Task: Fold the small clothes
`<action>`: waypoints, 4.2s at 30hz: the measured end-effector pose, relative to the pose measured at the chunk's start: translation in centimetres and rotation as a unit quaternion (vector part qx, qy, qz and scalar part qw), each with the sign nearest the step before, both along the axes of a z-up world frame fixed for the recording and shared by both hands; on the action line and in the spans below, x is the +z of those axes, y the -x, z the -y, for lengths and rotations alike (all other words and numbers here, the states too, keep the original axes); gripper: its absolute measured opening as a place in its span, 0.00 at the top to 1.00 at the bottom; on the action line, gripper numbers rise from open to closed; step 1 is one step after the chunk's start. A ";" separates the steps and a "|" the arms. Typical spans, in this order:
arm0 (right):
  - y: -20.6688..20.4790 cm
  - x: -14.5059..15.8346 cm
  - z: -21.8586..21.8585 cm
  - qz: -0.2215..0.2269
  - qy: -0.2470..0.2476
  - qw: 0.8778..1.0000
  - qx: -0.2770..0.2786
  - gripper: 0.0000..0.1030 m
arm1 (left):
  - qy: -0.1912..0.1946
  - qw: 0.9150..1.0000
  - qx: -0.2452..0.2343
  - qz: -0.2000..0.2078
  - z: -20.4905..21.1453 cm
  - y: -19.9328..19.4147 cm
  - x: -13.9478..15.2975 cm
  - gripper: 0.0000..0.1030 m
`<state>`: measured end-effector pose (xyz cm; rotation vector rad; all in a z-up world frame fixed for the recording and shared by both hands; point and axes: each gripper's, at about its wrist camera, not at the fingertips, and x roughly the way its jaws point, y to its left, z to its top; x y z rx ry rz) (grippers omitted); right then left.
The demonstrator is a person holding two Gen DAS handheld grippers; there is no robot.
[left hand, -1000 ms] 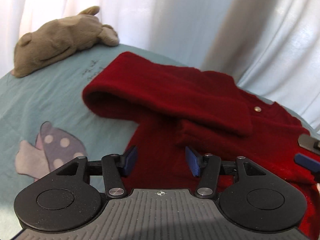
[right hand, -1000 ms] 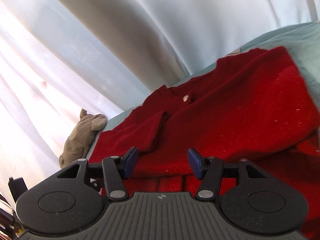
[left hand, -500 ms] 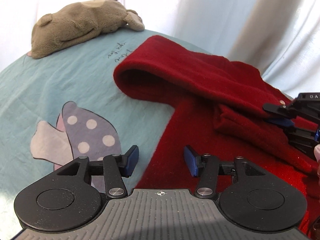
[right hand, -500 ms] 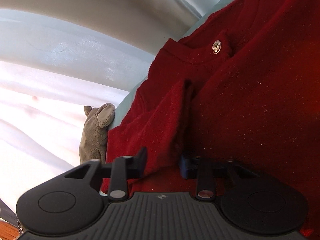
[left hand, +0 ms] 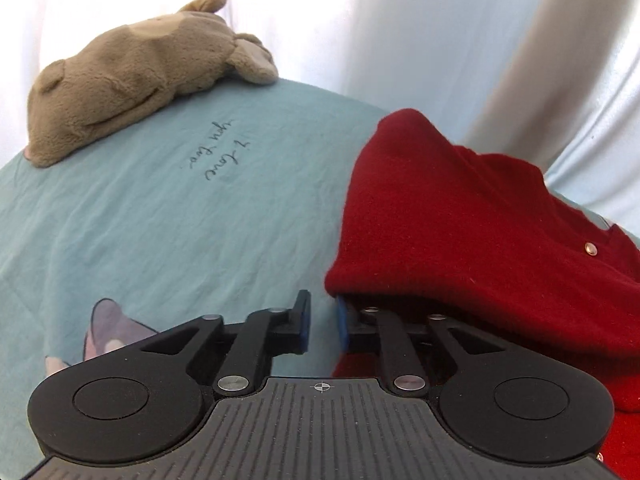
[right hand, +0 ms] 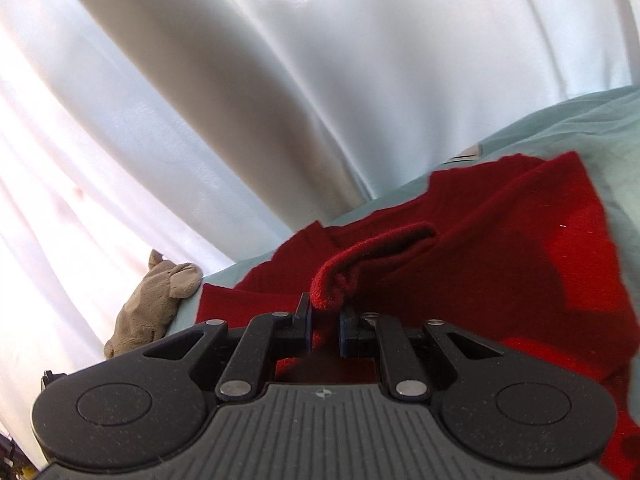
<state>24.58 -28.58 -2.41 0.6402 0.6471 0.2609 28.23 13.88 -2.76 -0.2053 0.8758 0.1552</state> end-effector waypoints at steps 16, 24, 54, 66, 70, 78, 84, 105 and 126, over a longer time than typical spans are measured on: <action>-1.5 -2.0 1.4 -0.012 0.036 0.999 -0.024 0.86 | -0.039 0.998 -0.035 0.046 2.1 1.7 2.4 0.92; 0.5 2.1 2.3 0.066 0.161 0.983 -0.059 0.86 | -0.063 0.995 -0.061 0.053 3.4 2.3 2.4 0.92; 3.0 -6.1 6.7 -0.079 -0.114 0.983 -0.116 0.62 | 0.253 0.967 -0.015 0.002 0.6 0.1 0.3 0.68; 2.1 -5.0 5.0 -0.069 -0.054 0.990 -0.113 0.91 | 0.222 0.975 0.006 -0.005 1.0 -0.5 0.2 0.79; 2.8 -3.4 4.0 -0.038 -0.008 0.993 -0.113 0.92 | 0.221 0.975 0.006 0.003 0.6 0.0 0.7 0.84; 4.4 -1.4 2.9 -0.010 0.031 0.995 -0.093 0.92 | 0.202 0.979 -0.002 0.019 -0.2 1.3 1.5 0.90; 4.0 -3.3 2.4 -0.058 0.075 0.992 -0.083 0.90 | 0.135 0.991 -0.005 -0.012 0.3 1.6 0.6 0.92; 24.7 -2.5 10.3 -0.151 0.067 0.986 -0.024 0.49 | 0.097 0.983 -0.069 -0.139 -4.9 19.1 1.2 0.23; 27.6 -4.6 11.1 -0.171 -0.006 0.985 0.017 0.68 | 0.212 0.943 -0.151 -0.206 -7.3 20.7 -0.4 0.61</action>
